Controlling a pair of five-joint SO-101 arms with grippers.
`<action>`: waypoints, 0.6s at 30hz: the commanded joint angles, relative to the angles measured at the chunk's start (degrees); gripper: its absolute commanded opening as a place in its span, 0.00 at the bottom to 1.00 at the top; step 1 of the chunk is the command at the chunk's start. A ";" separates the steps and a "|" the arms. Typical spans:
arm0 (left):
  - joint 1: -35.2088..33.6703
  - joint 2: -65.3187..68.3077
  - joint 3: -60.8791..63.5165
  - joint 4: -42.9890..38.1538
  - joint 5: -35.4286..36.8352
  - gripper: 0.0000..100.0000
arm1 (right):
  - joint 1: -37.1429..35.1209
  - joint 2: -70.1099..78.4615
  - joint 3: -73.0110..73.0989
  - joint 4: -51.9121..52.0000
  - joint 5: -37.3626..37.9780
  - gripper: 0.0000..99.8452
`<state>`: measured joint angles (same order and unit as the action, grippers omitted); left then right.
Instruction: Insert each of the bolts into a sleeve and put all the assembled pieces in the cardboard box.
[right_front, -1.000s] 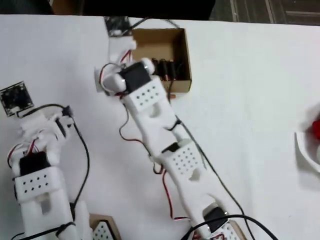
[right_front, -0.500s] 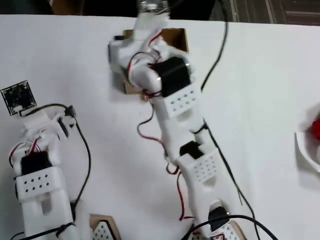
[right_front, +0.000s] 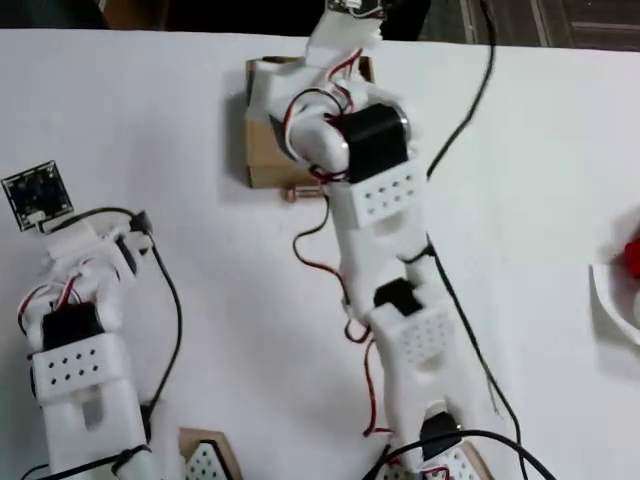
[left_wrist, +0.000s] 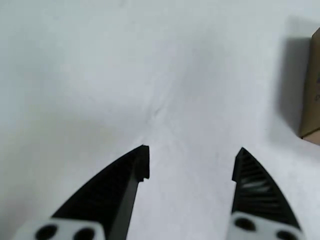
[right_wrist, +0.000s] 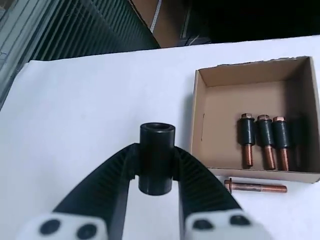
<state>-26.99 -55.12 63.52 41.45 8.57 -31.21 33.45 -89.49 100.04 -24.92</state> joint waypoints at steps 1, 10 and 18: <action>0.62 -0.88 -2.59 -0.09 0.53 0.28 | 0.31 -8.92 8.53 1.27 0.70 0.02; 5.01 -0.88 -2.59 -0.09 0.62 0.28 | 5.14 -21.49 22.51 0.92 -1.23 0.02; 17.05 -0.79 -2.51 -0.18 0.26 0.28 | 7.43 -34.51 34.46 0.84 -1.14 0.02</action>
<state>-13.89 -55.12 63.52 41.45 8.57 -24.35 7.34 -57.49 100.22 -25.71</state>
